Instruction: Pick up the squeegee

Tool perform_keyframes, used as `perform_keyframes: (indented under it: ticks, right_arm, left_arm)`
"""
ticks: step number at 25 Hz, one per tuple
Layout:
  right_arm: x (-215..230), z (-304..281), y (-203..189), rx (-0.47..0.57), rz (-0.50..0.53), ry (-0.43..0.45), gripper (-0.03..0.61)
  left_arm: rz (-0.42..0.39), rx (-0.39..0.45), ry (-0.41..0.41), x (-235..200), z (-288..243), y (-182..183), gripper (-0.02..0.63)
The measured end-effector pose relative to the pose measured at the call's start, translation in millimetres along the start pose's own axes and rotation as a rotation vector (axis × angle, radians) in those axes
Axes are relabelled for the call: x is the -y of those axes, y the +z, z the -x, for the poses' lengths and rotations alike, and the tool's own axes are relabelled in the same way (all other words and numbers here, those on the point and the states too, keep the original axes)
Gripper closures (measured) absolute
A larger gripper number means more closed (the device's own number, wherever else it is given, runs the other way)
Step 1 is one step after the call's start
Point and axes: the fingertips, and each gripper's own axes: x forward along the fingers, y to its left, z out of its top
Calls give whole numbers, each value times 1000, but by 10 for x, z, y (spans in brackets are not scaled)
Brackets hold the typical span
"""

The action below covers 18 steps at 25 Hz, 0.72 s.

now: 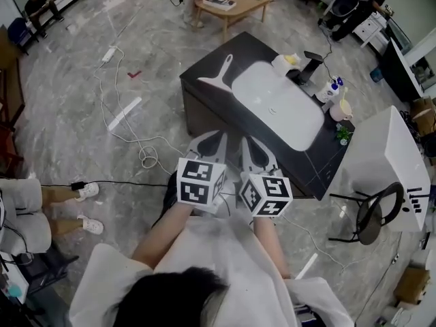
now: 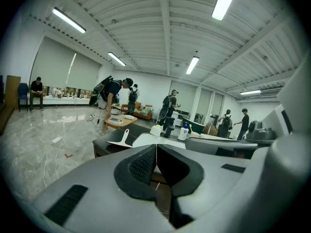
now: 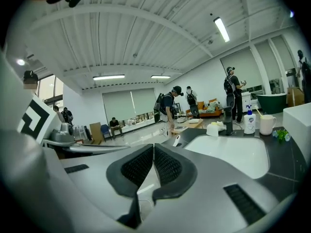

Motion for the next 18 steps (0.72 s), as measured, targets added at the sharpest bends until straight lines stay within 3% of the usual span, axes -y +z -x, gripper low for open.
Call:
perform_keyframes:
  ticks: [11,18]
  right_arm:
    - [55,-823,-43,-100,-36,-45,549]
    - [158,-1450,51,-156,-62,-128,549]
  left_arm:
    - [-26,-36,-17,-531,-544,186,588]
    - [-25,-87,-76,-925,-997,393,588]
